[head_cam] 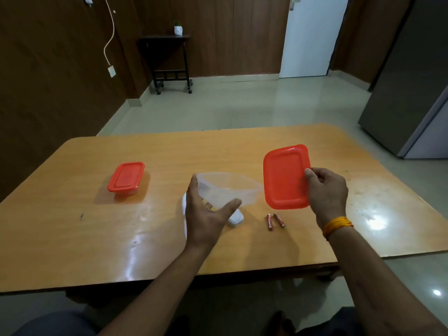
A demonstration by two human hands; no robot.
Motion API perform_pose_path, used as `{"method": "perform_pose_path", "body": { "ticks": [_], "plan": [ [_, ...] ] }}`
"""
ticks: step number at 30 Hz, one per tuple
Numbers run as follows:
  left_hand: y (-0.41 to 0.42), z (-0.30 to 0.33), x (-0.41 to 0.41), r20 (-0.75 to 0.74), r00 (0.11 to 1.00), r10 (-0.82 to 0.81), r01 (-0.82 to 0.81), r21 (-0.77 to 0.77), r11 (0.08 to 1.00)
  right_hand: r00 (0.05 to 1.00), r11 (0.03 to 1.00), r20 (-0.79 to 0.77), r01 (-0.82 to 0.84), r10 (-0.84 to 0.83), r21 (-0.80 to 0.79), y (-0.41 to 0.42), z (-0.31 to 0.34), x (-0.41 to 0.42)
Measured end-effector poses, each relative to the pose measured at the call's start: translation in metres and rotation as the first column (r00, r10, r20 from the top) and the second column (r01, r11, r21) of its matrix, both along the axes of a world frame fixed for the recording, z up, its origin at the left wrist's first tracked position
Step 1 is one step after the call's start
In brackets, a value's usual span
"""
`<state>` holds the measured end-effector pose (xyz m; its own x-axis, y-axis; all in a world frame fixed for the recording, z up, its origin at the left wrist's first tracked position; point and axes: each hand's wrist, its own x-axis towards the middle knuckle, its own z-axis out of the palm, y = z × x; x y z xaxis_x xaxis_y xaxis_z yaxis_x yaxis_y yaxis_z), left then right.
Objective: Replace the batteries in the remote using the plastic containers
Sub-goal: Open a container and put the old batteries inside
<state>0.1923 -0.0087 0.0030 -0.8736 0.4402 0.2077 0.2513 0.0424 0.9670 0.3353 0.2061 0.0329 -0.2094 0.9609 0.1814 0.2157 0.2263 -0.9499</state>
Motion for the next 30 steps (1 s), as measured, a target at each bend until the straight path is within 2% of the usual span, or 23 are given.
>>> {"method": "perform_pose_path", "body": {
  "ticks": [5, 13, 21, 30],
  "plan": [
    [0.066, 0.008, 0.011, -0.061, 0.998, 0.035, -0.040, -0.091, 0.995, 0.987, 0.987, 0.103, 0.130, -0.120, -0.094, 0.040, -0.008, 0.019],
    [0.147, -0.001, 0.027, -0.007, 0.999, 0.046, -0.047, -0.170, 0.984, 0.923, 0.983, 0.353, 0.179, -0.153, -0.043, 0.074, -0.017, 0.041],
    [0.165, -0.019, 0.041, -0.066, 0.994, 0.087, -0.106, -0.378, 0.920, 0.811, 0.995, 0.580, 0.104, -0.084, -0.002, 0.075, -0.021, 0.053],
    [0.155, -0.009, 0.041, 0.072, 0.991, 0.110, -0.071, -0.413, 0.908, 0.728, 0.995, 0.678, 0.077, -0.104, 0.070, 0.061, -0.019, 0.051]
  ]
}}
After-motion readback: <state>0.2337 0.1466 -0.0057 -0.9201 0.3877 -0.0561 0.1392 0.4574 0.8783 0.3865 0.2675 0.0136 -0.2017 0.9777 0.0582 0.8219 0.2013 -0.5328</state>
